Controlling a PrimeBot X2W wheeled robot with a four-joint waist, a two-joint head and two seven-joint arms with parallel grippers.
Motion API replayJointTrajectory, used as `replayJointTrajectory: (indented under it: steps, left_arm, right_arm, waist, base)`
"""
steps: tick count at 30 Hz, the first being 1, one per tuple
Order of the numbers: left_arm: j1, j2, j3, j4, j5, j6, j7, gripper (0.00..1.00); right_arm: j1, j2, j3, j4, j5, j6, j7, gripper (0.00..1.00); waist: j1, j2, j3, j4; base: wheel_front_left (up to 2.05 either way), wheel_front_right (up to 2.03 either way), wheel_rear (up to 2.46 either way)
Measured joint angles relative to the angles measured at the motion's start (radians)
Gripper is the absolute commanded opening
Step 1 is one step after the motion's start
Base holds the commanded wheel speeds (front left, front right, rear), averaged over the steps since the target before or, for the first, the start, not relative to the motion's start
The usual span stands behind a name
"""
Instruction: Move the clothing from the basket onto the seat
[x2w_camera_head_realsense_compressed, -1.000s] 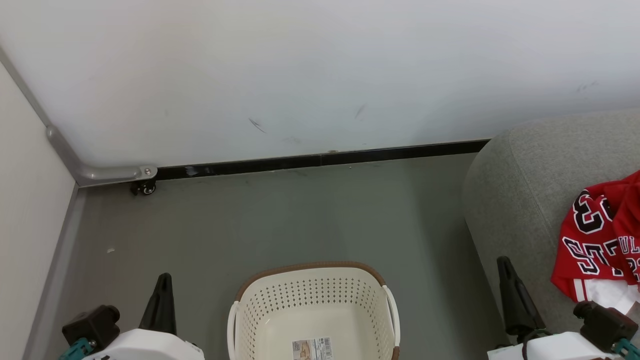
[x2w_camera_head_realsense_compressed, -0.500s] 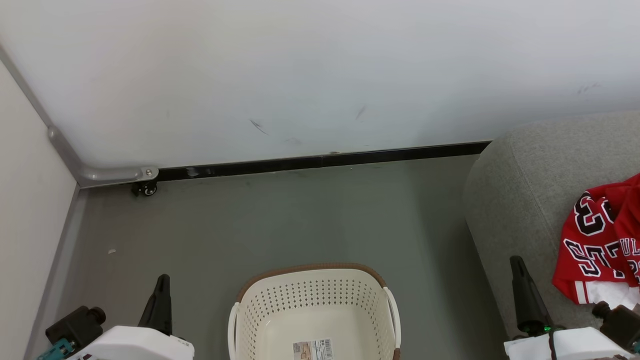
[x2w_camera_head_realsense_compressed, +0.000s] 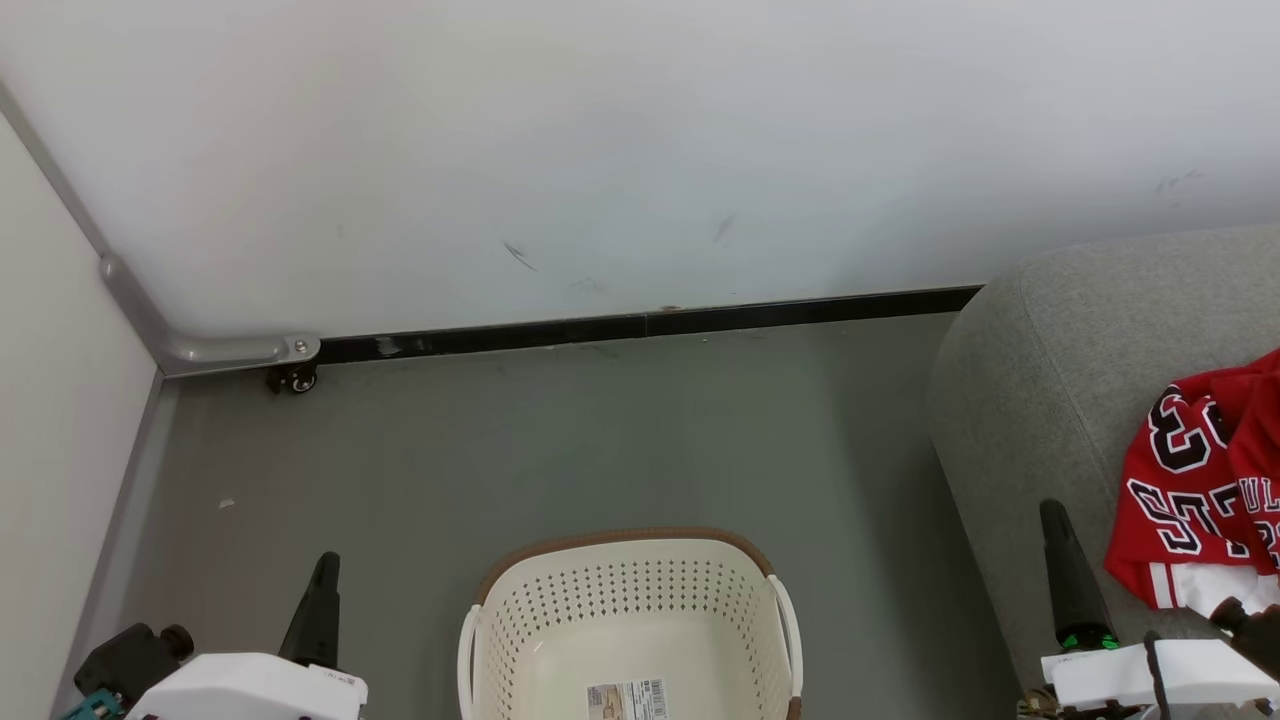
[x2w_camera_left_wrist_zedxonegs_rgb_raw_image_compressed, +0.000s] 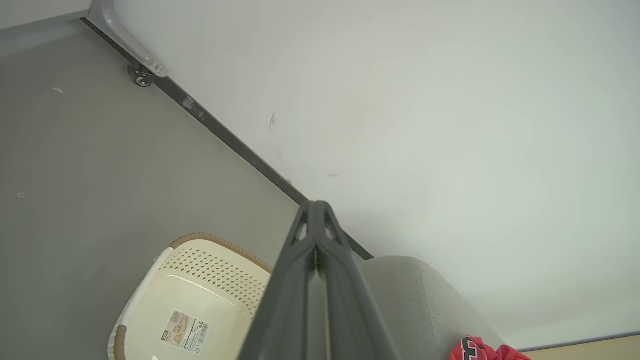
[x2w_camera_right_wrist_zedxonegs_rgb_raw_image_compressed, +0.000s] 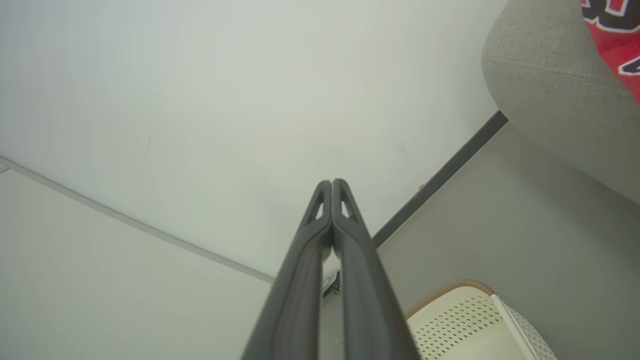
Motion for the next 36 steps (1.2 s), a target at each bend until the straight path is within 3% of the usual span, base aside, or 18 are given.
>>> replayJointTrajectory:
  steps: [6,12,36]
  left_arm:
    - [-0.001,-0.012,0.021,0.007,-0.077,-0.022,0.021,0.00]
    - [-0.003,-0.022,0.041,0.012,-0.161,-0.049,0.040,0.00]
    - [-0.028,-0.063,0.124,0.038,-0.480,-0.141,0.113,0.00]
  right_arm:
    - [-0.010,-0.007,-0.005,0.004,0.093,0.000,0.020,0.00]
    - [-0.030,-0.013,-0.010,0.006,0.184,0.000,0.037,0.00]
    - [-0.066,-0.029,-0.033,0.016,0.550,0.000,0.099,0.00]
  waist:
    - [-0.0048,0.0000,0.005,0.001]
    - [-0.0071,0.0000,0.009,0.002]
    - [-0.0084,0.0000,0.014,0.007]
  base:
    - [0.00,0.00,0.00]
    - [0.00,0.00,0.00]
    - [0.00,0.00,0.00]
